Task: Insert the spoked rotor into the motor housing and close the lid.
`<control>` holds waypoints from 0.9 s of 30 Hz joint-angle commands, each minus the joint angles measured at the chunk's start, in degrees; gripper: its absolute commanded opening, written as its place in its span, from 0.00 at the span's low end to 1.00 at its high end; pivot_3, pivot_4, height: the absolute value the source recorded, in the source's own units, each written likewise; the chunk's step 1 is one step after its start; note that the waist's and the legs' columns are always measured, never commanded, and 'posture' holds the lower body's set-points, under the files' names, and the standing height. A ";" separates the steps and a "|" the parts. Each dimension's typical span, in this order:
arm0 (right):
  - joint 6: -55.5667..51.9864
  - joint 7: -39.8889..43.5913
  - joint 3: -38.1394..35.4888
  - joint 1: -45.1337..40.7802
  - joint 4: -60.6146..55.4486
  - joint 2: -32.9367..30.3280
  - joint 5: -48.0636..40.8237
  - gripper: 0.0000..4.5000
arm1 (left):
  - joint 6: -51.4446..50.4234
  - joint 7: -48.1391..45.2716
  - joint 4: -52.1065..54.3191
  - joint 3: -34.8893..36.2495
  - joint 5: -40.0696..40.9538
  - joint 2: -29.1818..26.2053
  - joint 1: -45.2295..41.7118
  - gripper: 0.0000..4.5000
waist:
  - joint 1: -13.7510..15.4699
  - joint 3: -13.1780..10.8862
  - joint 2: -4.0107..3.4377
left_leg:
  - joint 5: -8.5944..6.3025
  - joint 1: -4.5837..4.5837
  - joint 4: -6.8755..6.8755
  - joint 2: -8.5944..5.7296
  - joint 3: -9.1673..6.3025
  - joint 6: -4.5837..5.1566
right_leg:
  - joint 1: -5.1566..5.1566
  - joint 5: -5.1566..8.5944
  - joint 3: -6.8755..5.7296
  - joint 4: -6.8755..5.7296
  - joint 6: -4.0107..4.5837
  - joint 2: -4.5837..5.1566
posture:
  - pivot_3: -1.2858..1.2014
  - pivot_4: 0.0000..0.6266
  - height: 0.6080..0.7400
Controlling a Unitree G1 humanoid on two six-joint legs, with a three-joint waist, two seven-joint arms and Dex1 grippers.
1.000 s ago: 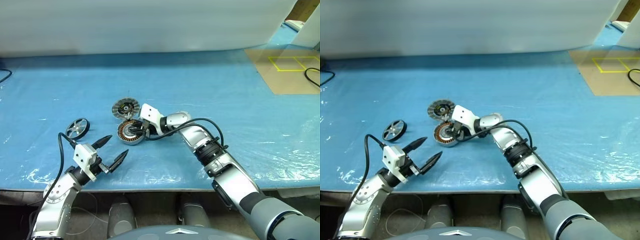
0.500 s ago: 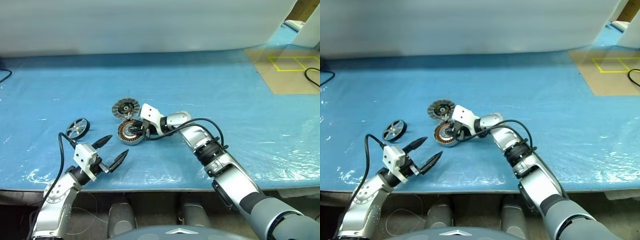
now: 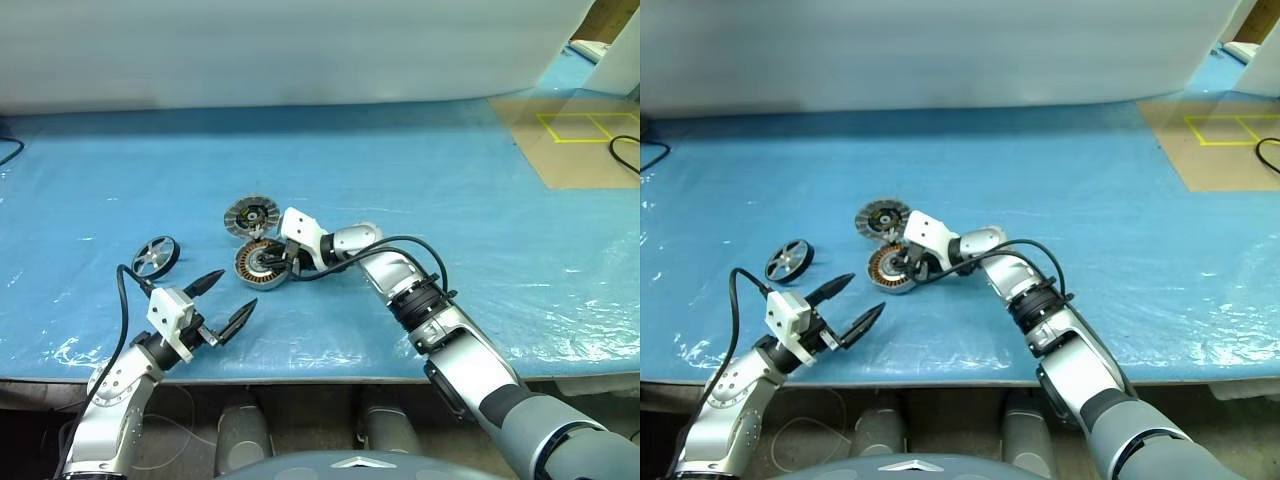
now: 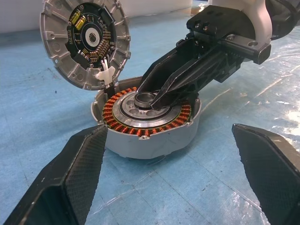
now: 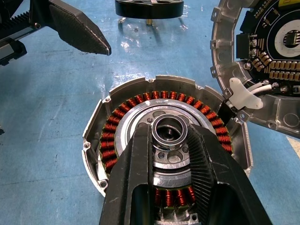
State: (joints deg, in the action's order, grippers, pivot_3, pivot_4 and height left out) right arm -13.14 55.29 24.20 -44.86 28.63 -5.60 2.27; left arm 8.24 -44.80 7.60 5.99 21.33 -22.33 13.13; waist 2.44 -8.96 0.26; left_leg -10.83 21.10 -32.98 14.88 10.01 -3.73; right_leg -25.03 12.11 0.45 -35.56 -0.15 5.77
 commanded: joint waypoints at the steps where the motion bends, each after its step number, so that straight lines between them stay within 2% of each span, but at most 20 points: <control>1: 0.17 0.30 -0.35 -0.30 -1.09 0.03 -0.18 0.15 | 0.57 -0.09 1.05 0.04 0.18 -0.25 -0.29 1.00 | 0.00 0.00 0.00 | 0.00 0.00 0.00 0.00 0.00 0.00 | 0.00 0.00 0.00 0.00 0.00 0.00 | 0.52 0.24 1.00; 16: 0.06 0.44 -0.23 -0.19 -0.91 -0.03 -0.11 0.15 | 0.59 0.01 0.95 0.07 0.11 -0.20 -0.38 1.00 | 0.00 0.00 0.00 | 0.00 0.00 0.00 0.00 0.00 -0.01 | 0.00 0.00 0.00 0.00 0.00 0.00 | 0.52 0.24 1.00; 21: -0.36 0.57 -0.85 -0.04 -1.13 0.22 -0.91 0.52 | 0.59 -0.06 0.82 0.10 0.09 -0.29 -0.45 1.00 | 0.01 0.00 0.00 | 0.00 0.00 0.00 0.00 0.00 -0.01 | 0.00 0.00 0.00 0.00 0.00 0.00 | 0.52 0.24 1.00; 27: -4.84 1.05 -4.53 -1.24 -2.46 2.13 -5.33 0.52 | 0.36 -0.20 0.59 0.06 0.10 -0.43 -0.59 1.00 | 0.01 0.00 0.00 | 0.00 0.00 0.00 0.00 0.00 0.01 | 0.00 0.00 0.00 0.00 0.00 0.00 | 0.52 0.24 1.00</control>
State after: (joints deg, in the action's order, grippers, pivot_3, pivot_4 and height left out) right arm -17.26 56.07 20.99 -44.82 28.59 -4.23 -1.08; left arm 8.23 -44.81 7.43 5.97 21.30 -22.34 12.64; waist 2.45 -8.96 0.26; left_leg -10.84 21.10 -32.98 14.88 10.01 -3.72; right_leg -25.03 12.11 0.45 -35.57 -0.15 5.77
